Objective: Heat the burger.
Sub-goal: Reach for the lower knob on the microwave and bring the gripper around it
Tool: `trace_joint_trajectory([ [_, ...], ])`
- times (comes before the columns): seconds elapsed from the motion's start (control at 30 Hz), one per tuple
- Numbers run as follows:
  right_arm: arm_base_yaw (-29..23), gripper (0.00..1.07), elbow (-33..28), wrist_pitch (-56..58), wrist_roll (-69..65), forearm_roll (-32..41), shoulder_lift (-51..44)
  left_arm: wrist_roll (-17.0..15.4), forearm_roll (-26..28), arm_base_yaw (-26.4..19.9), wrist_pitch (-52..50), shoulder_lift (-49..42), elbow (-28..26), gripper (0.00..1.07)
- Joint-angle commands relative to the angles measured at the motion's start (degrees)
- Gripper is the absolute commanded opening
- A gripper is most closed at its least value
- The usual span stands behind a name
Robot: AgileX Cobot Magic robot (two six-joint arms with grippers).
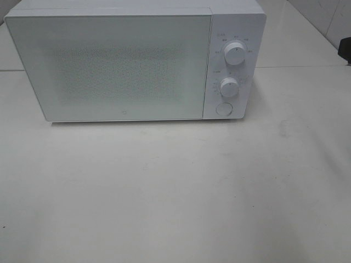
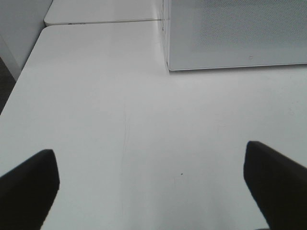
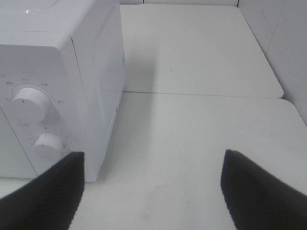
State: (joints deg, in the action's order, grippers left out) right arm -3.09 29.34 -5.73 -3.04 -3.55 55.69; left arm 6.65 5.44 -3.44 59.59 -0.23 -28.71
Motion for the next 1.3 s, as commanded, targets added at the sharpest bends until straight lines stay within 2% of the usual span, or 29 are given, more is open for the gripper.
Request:
trace_joint_trajectory([
  [0.03, 0.17, 0.76, -2.06, -7.16, -0.57, -0.23, 1.83, -0.29, 0.17, 0.0, -0.57, -1.72, 0.17, 1.0],
  [0.07, 0.17, 0.76, -3.61, -12.03, -0.52, 1.2, 3.78, -0.29, 0.17, 0.0, -0.57, -1.72, 0.17, 1.0],
  [0.3, 0.17, 0.76, -7.73, -23.26, 3.04, 7.1, 9.11, -0.29, 0.17, 0.0, -0.57, -1.72, 0.17, 1.0],
  [0.33, 0.0, 0.76, -9.34, -27.85, 3.04, 8.14, 10.71, -0.29, 0.17, 0.0, -0.57, -1.72, 0.17, 1.0],
  [0.5, -3.44, 0.76, -11.63, -35.01, 6.59, 11.86, 13.87, -0.29, 0.17, 0.0, -0.57, -1.72, 0.17, 1.0],
  [0.63, -10.31, 0.76, -12.2, -40.51, 13.92, 20.23, 18.39, -0.29, 0.17, 0.0, -0.57, -1.72, 0.17, 1.0],
  [0.67, -10.31, 0.76, -12.2, -40.51, 13.92, 20.23, 18.39, -0.29, 0.17, 0.0, -0.57, -1.72, 0.17, 1.0],
  [0.73, -15.13, 0.76, -12.2, -44.63, 17.48, 26.47, 20.86, -0.29, 0.17, 0.0, -0.57, -1.72, 0.17, 1.0],
  [0.77, -15.13, 0.76, -12.2, -44.63, 17.48, 26.47, 20.86, -0.29, 0.17, 0.0, -0.57, -1.72, 0.17, 1.0],
  [0.8, -18.45, 0.76, -12.2, -47.84, 19.6, 30.48, 22.35, -0.29, 0.17, 0.0, -0.57, -1.72, 0.17, 1.0],
  [0.87, -20.28, 0.76, -12.2, -49.68, 20.8, 32.66, 23.26, -0.29, 0.17, 0.0, -0.57, -1.72, 0.17, 1.0],
  [0.9, -23.78, 0.76, -12.2, -53.46, 22.98, 37.01, 25.04, -0.29, 0.17, 0.0, -0.57, -1.72, 0.17, 1.0],
  [0.93, -23.78, 0.76, -12.2, -53.46, 22.98, 37.01, 25.04, -0.29, 0.17, 0.0, -0.57, -1.72, 0.17, 1.0],
  [1.0, -28.59, 0.76, -12.15, -59.19, 25.21, 43.14, 27.67, -0.29, 0.17, 0.0, -0.57, -1.72, 0.17, 1.0],
  [1.13, -32.49, 0.76, -11.8, -63.83, 26.36, 47.5, 30.14, -0.29, 0.17, 0.0, -0.57, -1.72, 0.17, 1.0],
  [1.17, -35.24, 0.76, -11.4, -66.75, 26.41, 49.56, 31.74, -0.29, 0.17, 0.0, -0.57, -1.72, 0.17, 1.0],
  [1.3, -37.82, 0.76, -10.71, -70.07, 26.41, 51.68, 33.86, -0.29, 0.17, 0.0, -0.57, -1.72, 0.17, 1.0],
])
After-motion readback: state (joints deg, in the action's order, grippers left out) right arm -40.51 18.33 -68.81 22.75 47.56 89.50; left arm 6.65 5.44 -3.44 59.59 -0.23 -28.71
